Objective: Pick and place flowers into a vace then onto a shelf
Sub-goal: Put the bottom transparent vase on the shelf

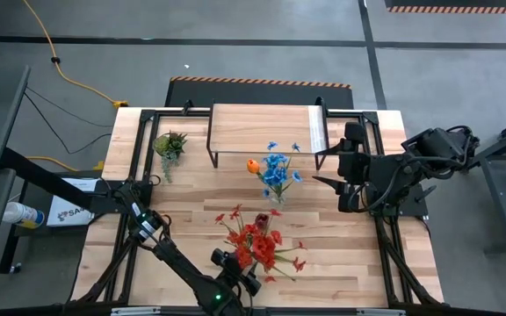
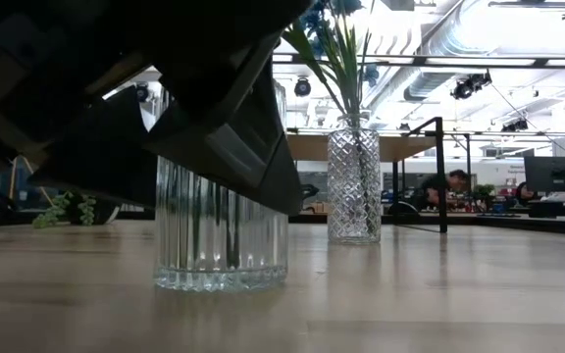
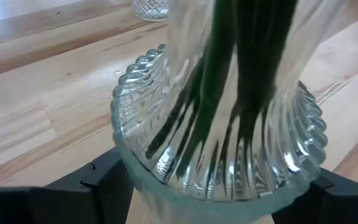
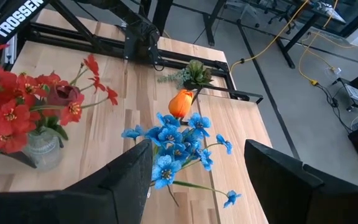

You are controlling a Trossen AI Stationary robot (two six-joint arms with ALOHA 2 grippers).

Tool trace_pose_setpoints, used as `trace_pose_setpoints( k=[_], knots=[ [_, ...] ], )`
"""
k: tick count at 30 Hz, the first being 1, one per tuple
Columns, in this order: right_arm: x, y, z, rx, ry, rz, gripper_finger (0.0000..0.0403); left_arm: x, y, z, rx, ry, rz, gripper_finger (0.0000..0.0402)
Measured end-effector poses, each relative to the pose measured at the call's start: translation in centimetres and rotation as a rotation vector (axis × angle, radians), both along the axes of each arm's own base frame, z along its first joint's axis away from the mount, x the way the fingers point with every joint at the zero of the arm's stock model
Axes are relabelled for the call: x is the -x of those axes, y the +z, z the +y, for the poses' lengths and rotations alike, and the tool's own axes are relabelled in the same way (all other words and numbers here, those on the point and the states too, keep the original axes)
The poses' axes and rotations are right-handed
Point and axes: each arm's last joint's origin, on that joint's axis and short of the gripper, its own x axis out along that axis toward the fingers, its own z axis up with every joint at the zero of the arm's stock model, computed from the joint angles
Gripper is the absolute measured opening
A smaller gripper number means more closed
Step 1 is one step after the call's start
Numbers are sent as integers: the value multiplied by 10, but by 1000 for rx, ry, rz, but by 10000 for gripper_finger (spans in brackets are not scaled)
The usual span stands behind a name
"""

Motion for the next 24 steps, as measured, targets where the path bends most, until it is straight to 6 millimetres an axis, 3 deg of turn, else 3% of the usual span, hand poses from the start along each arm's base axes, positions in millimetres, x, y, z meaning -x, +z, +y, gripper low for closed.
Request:
trace_pose_setpoints(
  k=[19, 24],
  knots=[
    [0, 0, 0, 0, 2, 1, 245, 1, 2, -1, 39, 27, -26, 318],
    [0, 0, 0, 8, 5, 3, 245, 8, 15, 0, 43, 26, 3, 318]
  ],
)
